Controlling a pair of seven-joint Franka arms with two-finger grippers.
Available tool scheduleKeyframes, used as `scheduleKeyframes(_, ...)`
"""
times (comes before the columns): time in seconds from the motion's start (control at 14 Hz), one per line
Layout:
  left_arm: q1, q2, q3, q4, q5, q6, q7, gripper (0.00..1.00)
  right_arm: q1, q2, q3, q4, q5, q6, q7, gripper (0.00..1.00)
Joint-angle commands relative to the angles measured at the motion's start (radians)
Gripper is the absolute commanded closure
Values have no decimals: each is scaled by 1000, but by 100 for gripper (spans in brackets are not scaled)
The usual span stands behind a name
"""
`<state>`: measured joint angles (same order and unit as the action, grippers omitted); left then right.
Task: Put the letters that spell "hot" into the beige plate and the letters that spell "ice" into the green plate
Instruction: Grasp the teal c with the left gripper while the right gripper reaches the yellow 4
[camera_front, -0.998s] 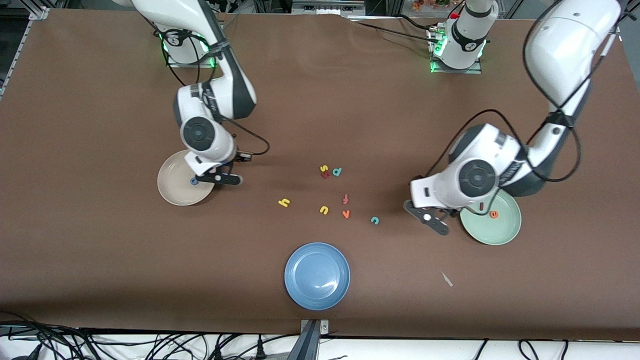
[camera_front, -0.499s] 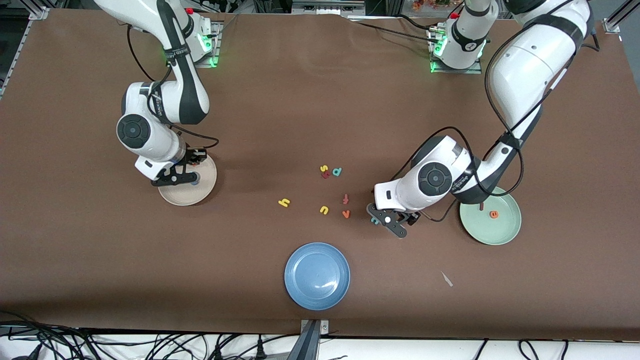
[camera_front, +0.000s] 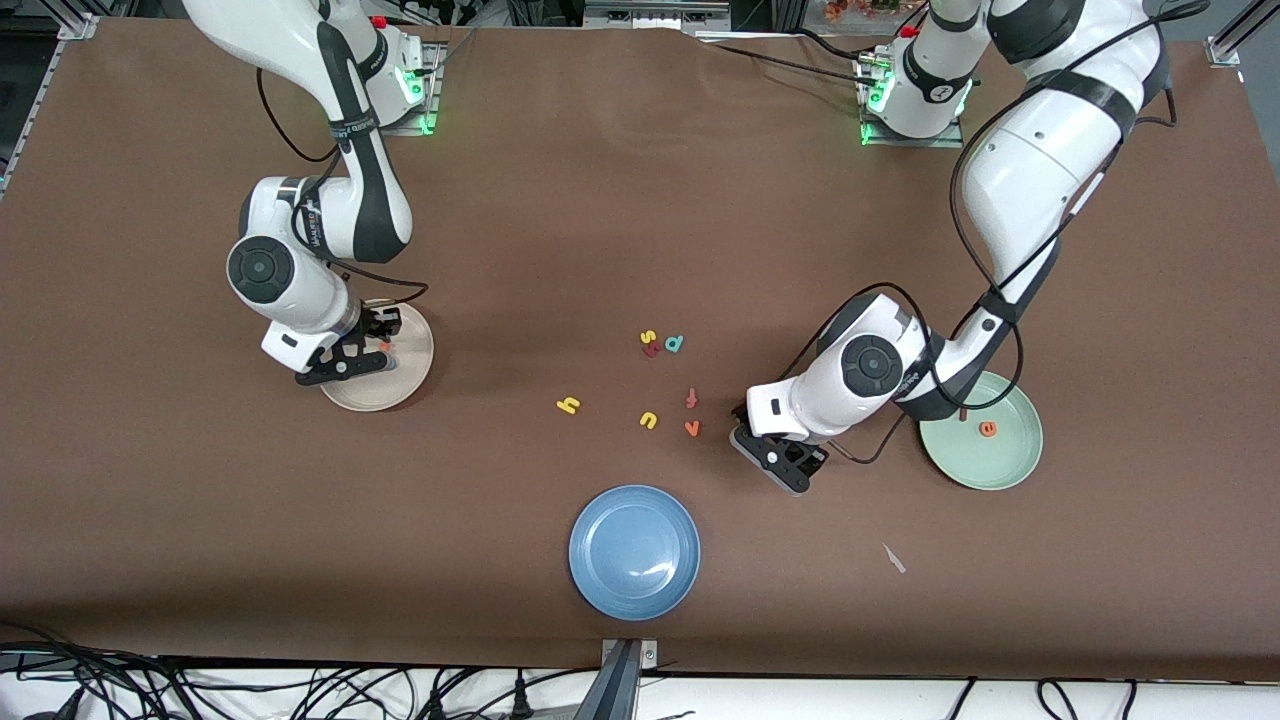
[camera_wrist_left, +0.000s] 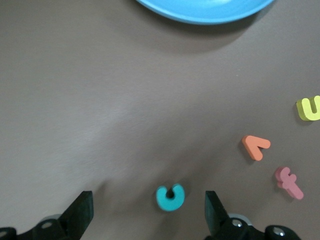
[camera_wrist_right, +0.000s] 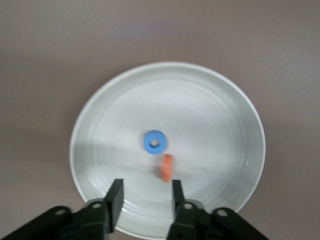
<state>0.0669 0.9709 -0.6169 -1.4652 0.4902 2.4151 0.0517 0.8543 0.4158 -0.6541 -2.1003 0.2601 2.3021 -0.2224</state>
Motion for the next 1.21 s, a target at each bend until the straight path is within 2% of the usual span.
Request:
scheduleKeyframes(0.0,-44,8,12,36,8,-8,11,11,6,8,30,60,17,-38,34,0)
scheduleKeyframes(0.21,-55,6,40,22,43,-8,17,27,2,33,106,112,22,-30,20,0)
scheduleKeyframes(0.36,-59,5,43,22,83,-28,16,29,2,90,160,176,21,-32,3,0)
scheduleKeyframes(0.5,-61,3,43,22,85,-44,16,36,-3,165,195,281,24,-36,-76,0)
scheduleKeyframes(0.57,-65,3,43,22,85,-45,16,45,-6,201,208,330,46,-39,-109,0)
scheduleKeyframes(0.78,-67,0,43,23,85,-67,16,81,-9,259,235,391,65,-39,-181,0)
scheduleKeyframes(0.86,-65,0,43,25,85,-67,16,82,-21,271,244,404,68,-39,-211,0)
scheduleKeyframes(0.93,-64,-9,43,25,87,-74,19,92,-27,278,263,414,92,-38,-231,0)
scheduleKeyframes(1.14,-58,-64,39,37,85,-230,23,94,-40,313,274,471,168,-32,-271,0)
